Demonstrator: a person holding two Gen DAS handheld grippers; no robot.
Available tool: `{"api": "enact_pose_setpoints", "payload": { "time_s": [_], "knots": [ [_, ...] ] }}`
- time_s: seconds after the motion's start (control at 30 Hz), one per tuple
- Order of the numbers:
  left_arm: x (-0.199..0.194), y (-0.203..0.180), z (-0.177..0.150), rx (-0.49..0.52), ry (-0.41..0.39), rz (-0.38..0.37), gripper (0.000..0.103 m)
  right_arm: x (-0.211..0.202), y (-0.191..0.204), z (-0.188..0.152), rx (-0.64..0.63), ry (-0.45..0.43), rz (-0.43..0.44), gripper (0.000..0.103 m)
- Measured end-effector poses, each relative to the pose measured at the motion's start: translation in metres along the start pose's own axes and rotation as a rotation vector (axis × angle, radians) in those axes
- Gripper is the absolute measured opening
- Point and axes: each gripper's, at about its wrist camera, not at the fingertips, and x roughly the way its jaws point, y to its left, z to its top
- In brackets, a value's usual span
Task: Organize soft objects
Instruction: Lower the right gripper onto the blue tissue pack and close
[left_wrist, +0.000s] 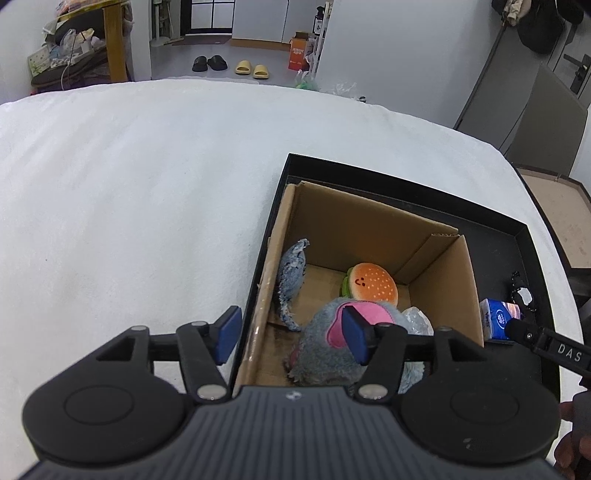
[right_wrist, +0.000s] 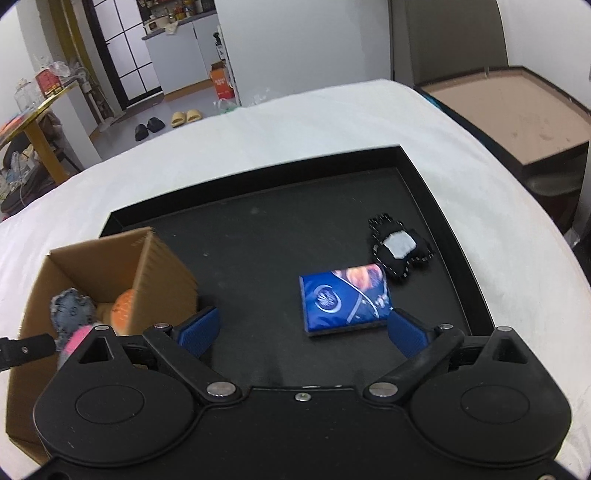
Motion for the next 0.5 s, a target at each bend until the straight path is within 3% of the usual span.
{"api": "enact_pose_setpoints", "payload": {
  "time_s": [0.5],
  "knots": [
    [0.003,-0.021,0.002,0.033,-0.008,0.068,0.060,0.041,-0.025,-0.008,-0.027,0.051,-0.004,0.098]
  ]
}}
